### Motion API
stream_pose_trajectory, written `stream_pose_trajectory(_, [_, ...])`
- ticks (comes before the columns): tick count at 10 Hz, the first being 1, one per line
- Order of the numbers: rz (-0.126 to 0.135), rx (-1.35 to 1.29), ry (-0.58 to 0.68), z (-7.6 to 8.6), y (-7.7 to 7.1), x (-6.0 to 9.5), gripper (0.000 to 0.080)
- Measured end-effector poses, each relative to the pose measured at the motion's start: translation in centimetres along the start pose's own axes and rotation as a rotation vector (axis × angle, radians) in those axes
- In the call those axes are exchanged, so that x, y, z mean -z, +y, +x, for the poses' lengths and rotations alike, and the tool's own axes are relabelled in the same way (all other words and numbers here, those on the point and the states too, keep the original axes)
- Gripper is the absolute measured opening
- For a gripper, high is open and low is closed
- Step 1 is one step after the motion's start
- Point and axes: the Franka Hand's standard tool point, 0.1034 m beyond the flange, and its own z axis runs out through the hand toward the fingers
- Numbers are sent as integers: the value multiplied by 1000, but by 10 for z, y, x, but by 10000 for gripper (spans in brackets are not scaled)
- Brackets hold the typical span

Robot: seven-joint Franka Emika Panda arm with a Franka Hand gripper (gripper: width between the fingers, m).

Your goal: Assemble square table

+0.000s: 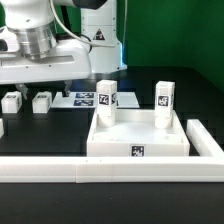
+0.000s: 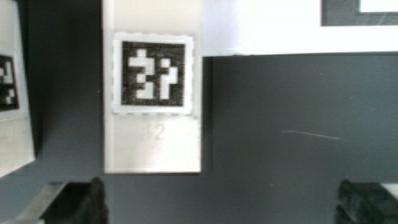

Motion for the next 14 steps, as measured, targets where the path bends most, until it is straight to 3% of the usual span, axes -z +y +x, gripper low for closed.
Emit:
stream_pose_trajectory(3, [10, 29, -141, -1, -1, 8, 649])
stream_pose_trajectory(5, [7, 24, -97, 6, 0, 27, 649])
stream_pose_trajectory(8, [7, 27, -107, 5, -1, 22, 649])
stream_pose_trajectory(9, [0, 7, -108, 4, 0, 22, 649])
stream_pose_trajectory(11, [-60, -75, -122, 0, 4, 20, 649])
stream_pose_trajectory(13, [-66, -79, -129, -1, 2, 17, 649])
stream_pose_trajectory(14, [-50, -49, -130, -3, 8, 16, 649])
